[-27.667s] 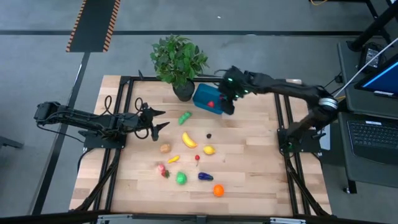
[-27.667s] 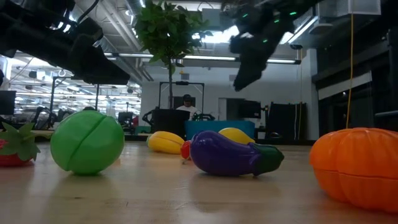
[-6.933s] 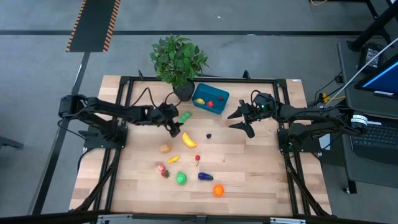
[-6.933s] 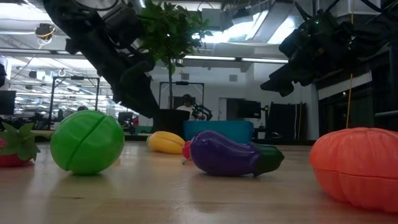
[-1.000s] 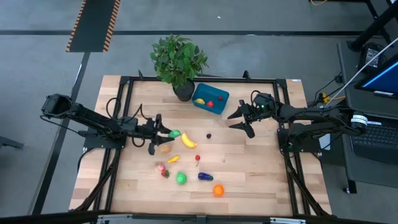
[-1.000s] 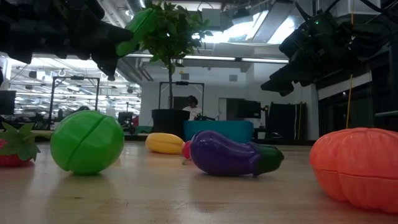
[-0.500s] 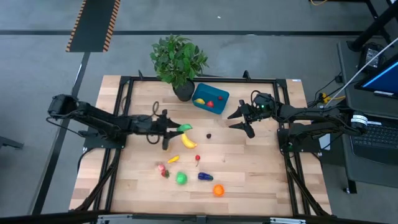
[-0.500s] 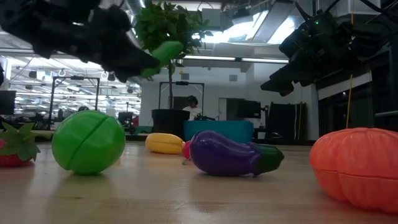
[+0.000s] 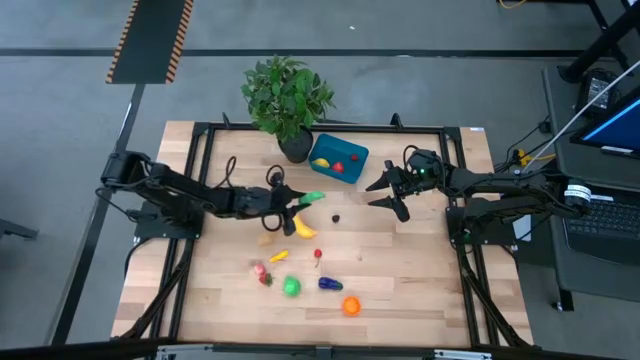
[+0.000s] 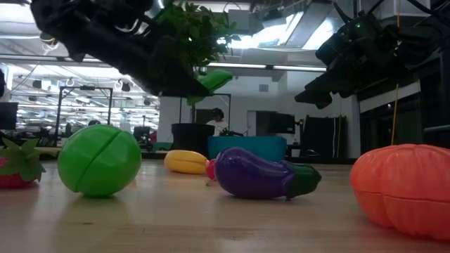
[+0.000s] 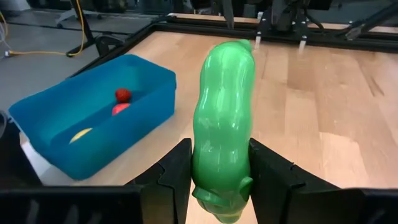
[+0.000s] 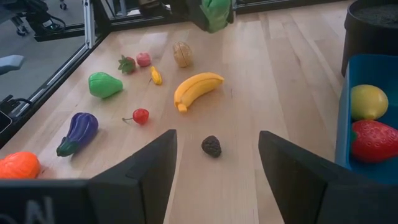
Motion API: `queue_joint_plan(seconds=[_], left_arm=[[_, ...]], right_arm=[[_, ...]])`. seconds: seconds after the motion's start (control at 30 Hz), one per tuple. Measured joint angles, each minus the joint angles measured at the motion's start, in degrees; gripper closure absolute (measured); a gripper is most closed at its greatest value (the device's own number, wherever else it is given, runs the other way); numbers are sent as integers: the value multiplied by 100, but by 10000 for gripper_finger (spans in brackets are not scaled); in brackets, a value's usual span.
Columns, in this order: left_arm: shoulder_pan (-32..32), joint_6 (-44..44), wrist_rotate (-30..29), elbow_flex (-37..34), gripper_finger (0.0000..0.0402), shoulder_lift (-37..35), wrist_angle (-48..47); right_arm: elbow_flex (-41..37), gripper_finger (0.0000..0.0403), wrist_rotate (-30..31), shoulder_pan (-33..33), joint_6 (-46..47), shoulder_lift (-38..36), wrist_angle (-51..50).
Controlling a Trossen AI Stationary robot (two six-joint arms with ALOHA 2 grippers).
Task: Pick and placing Produce into tupperware
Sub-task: Put the green peas into the blue container
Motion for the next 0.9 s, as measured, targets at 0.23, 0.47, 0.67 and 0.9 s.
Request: queue_joint_plan(seconds=[0.23, 0.47, 0.67, 0.9], left_arm=[[226, 3, -34, 660, 283, 332, -1084], [538, 167, 40, 1452, 283, 781, -1833], [761, 296, -93, 1946, 283, 1251, -1924], [899, 314, -573, 2253, 283, 1602, -1933]], right_arm=[[0, 175, 2, 0, 0, 0, 2], [0, 175, 2, 0, 0, 0, -4], [0, 175, 2, 0, 1, 0, -11], [0, 175, 2, 1, 0, 0, -14]])
